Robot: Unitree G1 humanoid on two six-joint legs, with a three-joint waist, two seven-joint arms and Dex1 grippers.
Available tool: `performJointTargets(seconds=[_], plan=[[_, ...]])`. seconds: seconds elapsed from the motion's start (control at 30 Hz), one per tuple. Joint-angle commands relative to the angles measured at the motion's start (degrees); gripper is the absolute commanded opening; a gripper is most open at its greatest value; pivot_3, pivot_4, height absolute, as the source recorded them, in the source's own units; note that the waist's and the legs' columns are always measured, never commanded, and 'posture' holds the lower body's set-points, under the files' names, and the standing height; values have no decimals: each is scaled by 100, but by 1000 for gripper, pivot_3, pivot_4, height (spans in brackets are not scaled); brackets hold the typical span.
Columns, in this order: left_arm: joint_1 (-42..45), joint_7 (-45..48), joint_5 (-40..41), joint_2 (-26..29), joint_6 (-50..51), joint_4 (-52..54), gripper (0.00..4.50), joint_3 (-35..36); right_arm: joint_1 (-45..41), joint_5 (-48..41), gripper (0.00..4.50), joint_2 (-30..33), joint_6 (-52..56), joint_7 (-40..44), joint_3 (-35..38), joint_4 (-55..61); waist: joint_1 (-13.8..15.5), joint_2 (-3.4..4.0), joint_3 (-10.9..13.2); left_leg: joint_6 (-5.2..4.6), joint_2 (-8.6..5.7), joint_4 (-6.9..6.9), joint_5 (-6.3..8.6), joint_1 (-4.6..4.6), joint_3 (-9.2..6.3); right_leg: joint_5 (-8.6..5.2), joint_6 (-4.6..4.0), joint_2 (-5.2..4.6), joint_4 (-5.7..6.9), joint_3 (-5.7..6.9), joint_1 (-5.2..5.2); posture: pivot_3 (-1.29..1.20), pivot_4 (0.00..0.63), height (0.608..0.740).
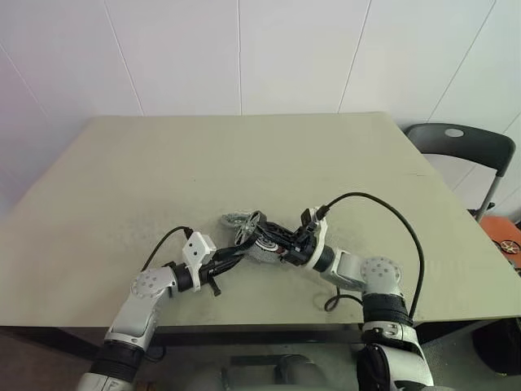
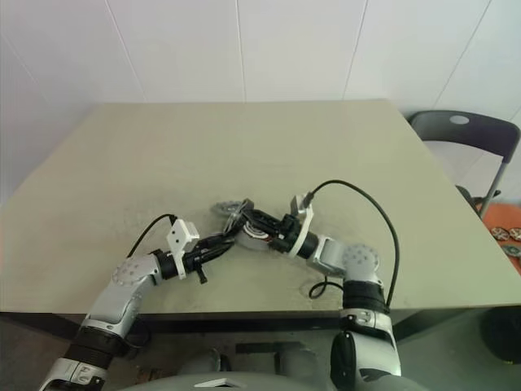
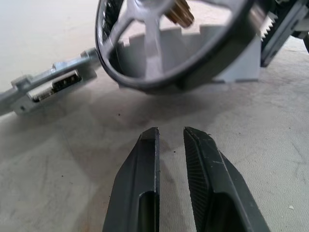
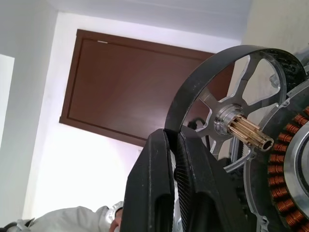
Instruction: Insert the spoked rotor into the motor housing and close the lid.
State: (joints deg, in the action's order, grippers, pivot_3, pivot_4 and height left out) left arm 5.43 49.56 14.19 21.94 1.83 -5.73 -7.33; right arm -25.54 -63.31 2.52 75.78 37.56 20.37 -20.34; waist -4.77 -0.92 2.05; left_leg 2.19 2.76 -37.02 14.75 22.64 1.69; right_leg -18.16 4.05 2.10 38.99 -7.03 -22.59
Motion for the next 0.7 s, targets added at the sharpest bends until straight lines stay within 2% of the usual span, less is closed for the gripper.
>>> performJointTargets(seconds=[0.03, 0.3, 0.7], plan=[[88, -17, -22, 1, -61, 163, 924, 17, -41, -145, 4, 21, 143, 251, -261, 406, -14, 1, 1, 0, 0, 0, 0, 0, 0, 0, 0, 0, 0, 0, -1, 0, 0, 740], [83, -27, -21, 52, 30, 290, 924, 46, 46, 90, 4, 270, 248, 401, -696, 331, -82, 2, 1, 0, 0, -3, 0, 2, -2, 0, 1, -1, 2, 2, 0, 0, 0, 740], [-6, 179, 230, 649, 507, 606, 924, 377, -417, -257, 4, -197, -170, -134, 292, -540, -112, 3, 2, 0, 1, -5, 0, -5, -4, 0, 3, 0, 5, 5, 5, 0, 0, 740]])
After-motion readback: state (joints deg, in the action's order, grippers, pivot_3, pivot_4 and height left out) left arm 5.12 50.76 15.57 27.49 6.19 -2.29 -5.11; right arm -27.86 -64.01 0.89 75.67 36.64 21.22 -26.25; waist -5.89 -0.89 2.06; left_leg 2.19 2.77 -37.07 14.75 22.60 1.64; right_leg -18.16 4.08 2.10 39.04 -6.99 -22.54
